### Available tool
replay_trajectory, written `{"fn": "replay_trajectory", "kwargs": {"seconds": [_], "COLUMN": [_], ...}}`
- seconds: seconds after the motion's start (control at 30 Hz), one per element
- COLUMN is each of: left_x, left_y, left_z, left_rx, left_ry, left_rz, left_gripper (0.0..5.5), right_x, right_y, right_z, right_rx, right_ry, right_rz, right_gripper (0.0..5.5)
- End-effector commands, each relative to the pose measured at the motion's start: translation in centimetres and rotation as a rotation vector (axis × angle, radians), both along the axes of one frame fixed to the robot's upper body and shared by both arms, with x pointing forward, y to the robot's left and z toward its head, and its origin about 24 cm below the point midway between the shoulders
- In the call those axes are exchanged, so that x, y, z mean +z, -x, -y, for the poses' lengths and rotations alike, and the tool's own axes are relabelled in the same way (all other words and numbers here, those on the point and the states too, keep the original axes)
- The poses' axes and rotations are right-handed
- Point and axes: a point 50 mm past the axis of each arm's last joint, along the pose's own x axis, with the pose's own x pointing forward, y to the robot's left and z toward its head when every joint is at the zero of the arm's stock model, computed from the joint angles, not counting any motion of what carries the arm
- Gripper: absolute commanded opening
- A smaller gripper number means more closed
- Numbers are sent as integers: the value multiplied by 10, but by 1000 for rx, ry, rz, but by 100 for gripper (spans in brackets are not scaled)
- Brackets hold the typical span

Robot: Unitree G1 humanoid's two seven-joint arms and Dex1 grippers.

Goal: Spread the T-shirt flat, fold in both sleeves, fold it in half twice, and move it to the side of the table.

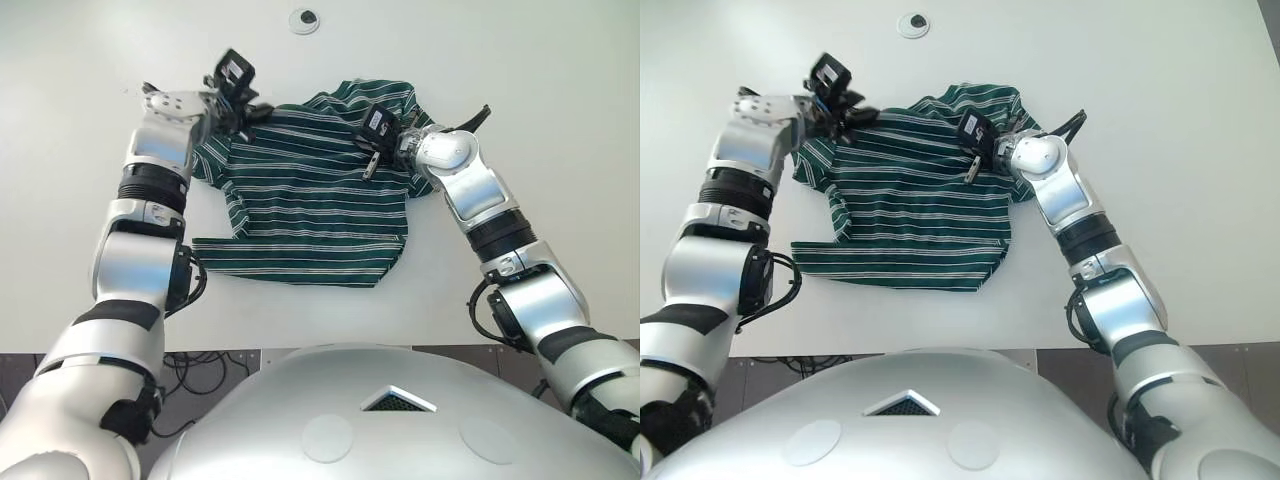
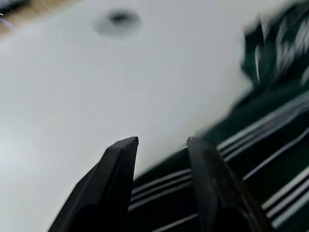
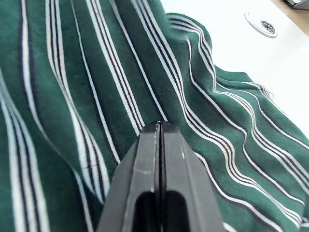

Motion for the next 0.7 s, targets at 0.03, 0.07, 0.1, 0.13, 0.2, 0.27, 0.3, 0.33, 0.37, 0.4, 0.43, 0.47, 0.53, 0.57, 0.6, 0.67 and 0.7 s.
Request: {"fn": "replay_trajectory", "kwargs": {"seconds": [0.03,0.07,0.1,0.13,0.2,0.27,0.3,0.33,0.37,0.4,0.43,0.47,0.53,0.57,0.6,0.67,0.7], "left_x": [-3,-4,-5,-9,-15,-22,-24,-24,-23,-23,-22,-22,-22,-22,-21,-19,-18], "left_y": [2,2,4,7,12,16,17,17,16,16,15,15,16,17,18,18,18], "left_z": [-5,-6,-7,-8,-9,-10,-11,-10,-10,-10,-9,-9,-10,-9,-9,-7,-6], "left_rx": [-14,-16,-21,-31,-34,-8,5,15,22,26,27,28,26,22,14,1,-4], "left_ry": [-16,-20,-24,-29,-31,-31,-28,-22,-18,-17,-19,-22,-29,-33,-35,-32,-27], "left_rz": [-34,-41,-54,-72,-108,-135,-139,-135,-127,-120,-115,-111,-102,-94,-81,-53,-38], "left_gripper": [182,182,182,182,182,156,133,122,101,90,75,59,22,11,1,1,1], "right_x": [-35,-35,-36,-36,-36,-35,-35,-35,-36,-36,-36,-36,-36,-36,-35,-34,-33], "right_y": [18,19,19,19,19,18,18,18,18,18,18,18,17,17,17,15,14], "right_z": [6,6,6,6,6,6,6,6,7,7,8,8,7,7,6,6,5], "right_rx": [-20,-21,-21,-21,-20,-19,-19,-19,-20,-21,-21,-21,-22,-23,-25,-39,-47], "right_ry": [81,82,84,85,87,88,89,90,92,93,94,95,94,92,89,76,68], "right_rz": [-142,-142,-143,-142,-141,-139,-138,-137,-137,-136,-136,-135,-131,-128,-125,-116,-113], "right_gripper": [0,0,0,0,0,0,0,0,0,0,0,0,0,0,0,0,0]}}
